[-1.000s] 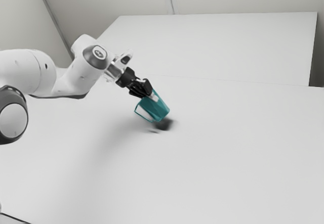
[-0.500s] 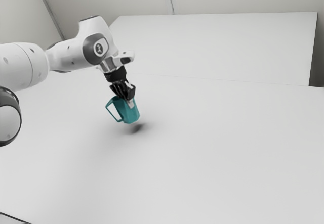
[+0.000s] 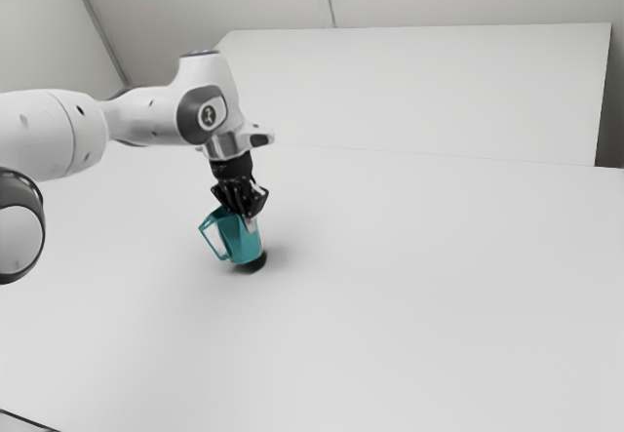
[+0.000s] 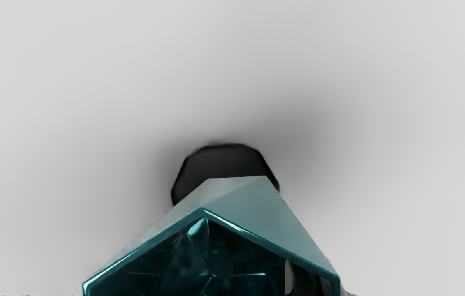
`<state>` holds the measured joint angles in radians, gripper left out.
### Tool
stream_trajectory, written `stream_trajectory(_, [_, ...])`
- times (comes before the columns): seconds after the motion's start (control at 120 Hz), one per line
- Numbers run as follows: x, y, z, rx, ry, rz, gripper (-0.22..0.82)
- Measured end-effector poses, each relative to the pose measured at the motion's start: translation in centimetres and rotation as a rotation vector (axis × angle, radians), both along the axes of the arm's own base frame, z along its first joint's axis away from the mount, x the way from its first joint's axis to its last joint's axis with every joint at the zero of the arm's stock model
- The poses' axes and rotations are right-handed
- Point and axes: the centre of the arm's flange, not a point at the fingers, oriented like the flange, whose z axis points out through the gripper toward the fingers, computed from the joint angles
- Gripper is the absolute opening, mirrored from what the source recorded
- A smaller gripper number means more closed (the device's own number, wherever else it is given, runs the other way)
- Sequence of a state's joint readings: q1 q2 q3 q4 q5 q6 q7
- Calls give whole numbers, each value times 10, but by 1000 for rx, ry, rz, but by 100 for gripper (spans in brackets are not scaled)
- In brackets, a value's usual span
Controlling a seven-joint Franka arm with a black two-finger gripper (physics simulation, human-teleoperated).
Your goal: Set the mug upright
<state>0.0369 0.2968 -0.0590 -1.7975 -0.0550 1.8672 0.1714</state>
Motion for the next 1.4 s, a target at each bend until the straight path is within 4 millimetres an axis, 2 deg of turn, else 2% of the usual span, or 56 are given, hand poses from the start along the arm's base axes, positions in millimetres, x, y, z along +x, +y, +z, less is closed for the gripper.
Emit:
stream_trajectory(0.367, [-4,-4,-22,39,44,93,-16])
stream_trajectory(0.6, [-7,-12,-27,46,51,134,11])
stream_trajectory(0.767, [-8,-17,-23,48,45,156,36])
stream_trajectory(0.9, [-8,-18,-9,48,21,173,47])
stream_trajectory(1.067, [-9,-18,21,48,-23,190,55])
stream_trajectory(1.4, [-2,-16,103,48,-62,210,59])
